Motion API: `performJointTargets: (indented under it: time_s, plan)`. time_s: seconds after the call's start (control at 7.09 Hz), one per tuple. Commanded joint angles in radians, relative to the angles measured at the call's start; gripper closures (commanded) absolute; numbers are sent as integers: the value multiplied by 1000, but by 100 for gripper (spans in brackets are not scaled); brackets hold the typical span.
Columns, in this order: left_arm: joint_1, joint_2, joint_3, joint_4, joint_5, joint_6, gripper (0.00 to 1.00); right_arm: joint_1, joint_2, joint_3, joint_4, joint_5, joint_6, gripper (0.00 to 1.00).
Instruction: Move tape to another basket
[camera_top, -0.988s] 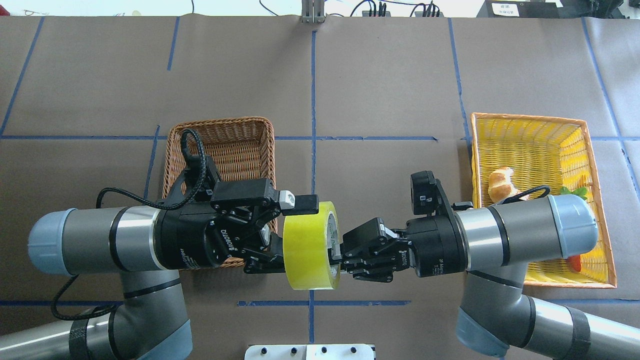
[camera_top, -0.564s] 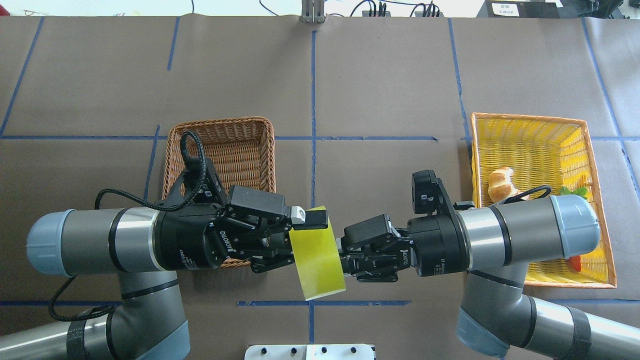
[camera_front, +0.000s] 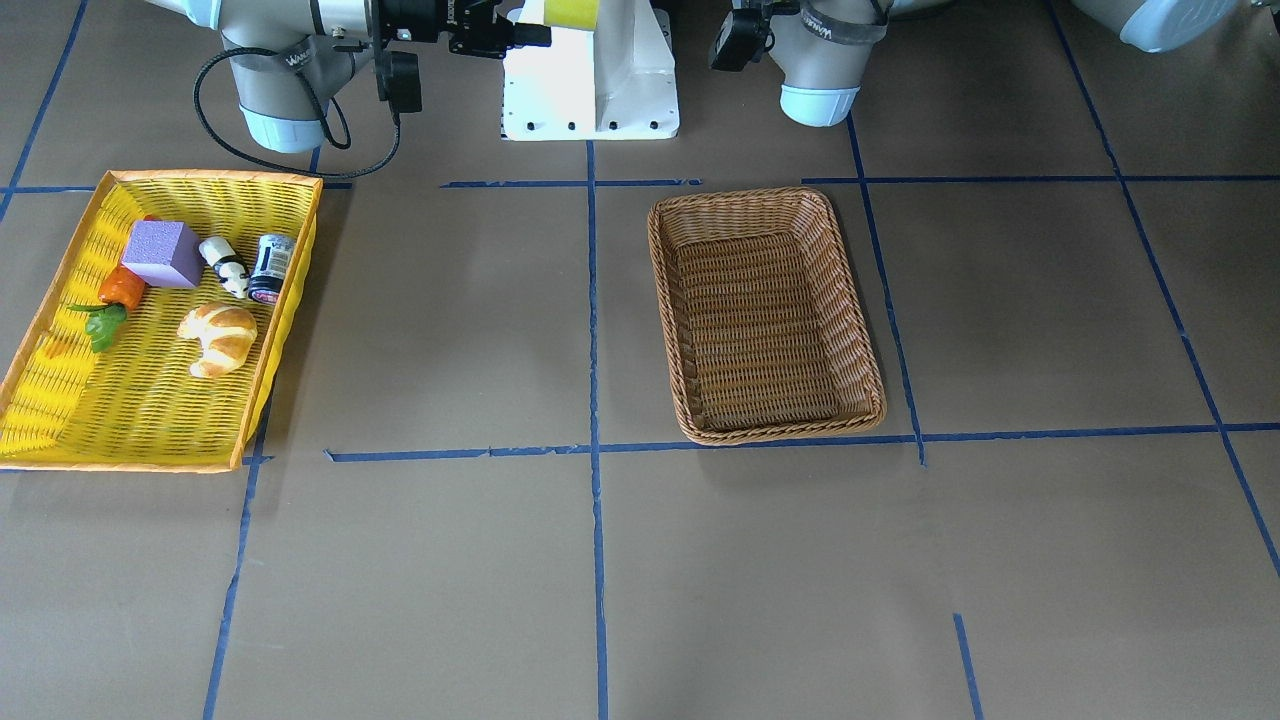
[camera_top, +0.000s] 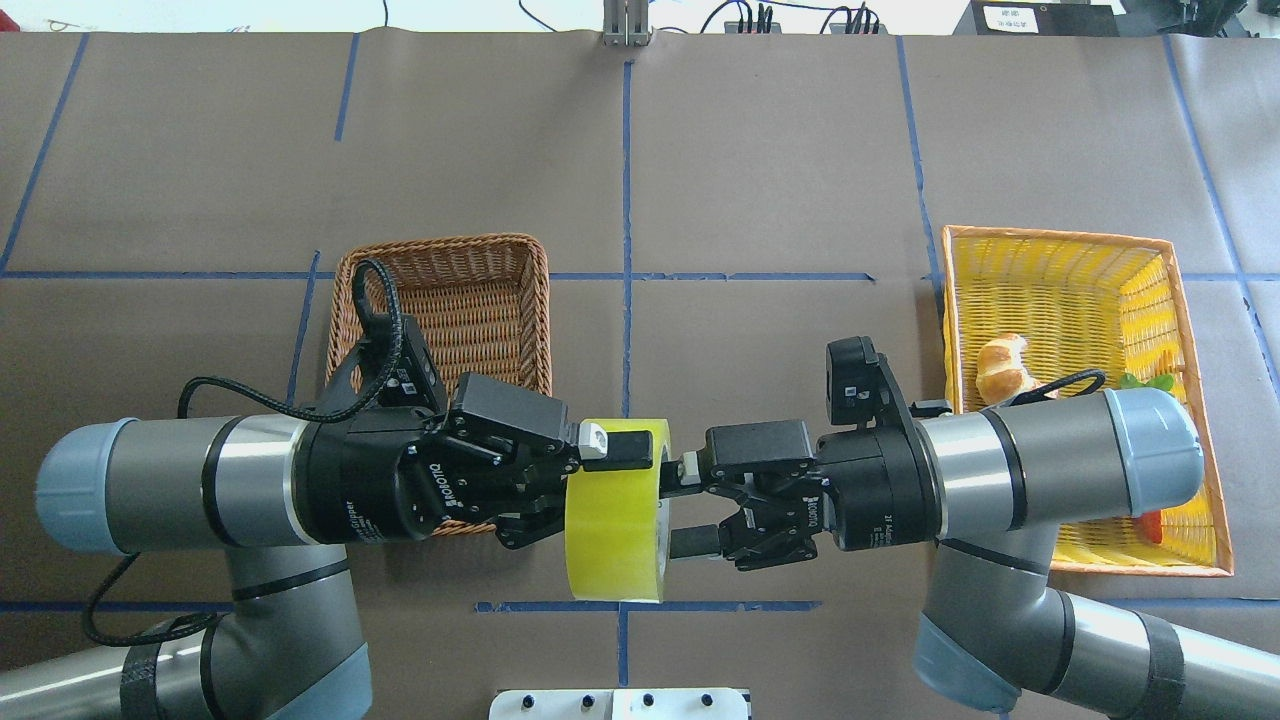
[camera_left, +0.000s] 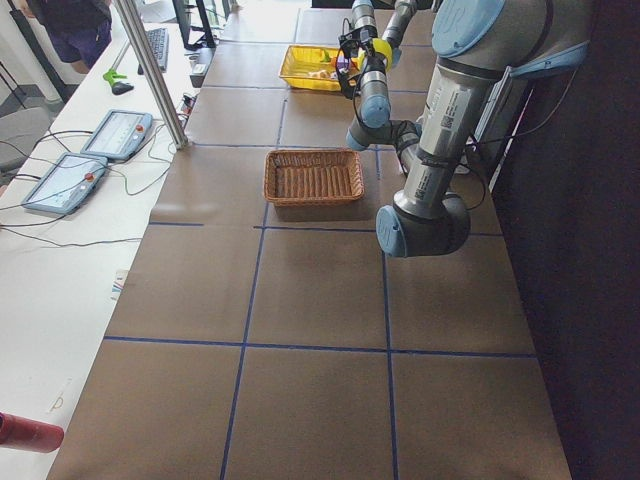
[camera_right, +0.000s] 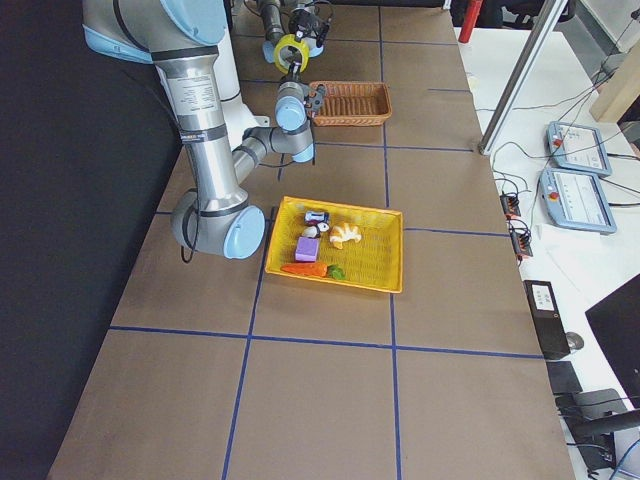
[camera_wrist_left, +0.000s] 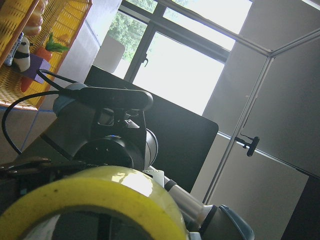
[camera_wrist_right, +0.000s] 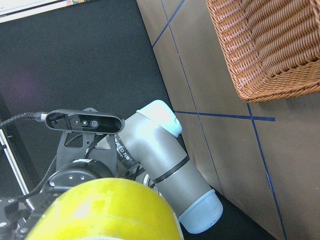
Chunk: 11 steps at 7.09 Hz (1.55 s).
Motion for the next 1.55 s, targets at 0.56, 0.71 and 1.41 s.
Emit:
performJointTargets:
  time_s: [0.56,0.71,1.41]
  plan:
    - [-319,38,-57,523,-398,115,100,351,-15,5,-414,198,-267,0]
    - [-318,27,-64,674,-431,235,100,401,-15,7,-557,220,-413,0]
    - [-313,18,-110,1328,-417,759,100,533,-45,10,-1198,155,-1115,0]
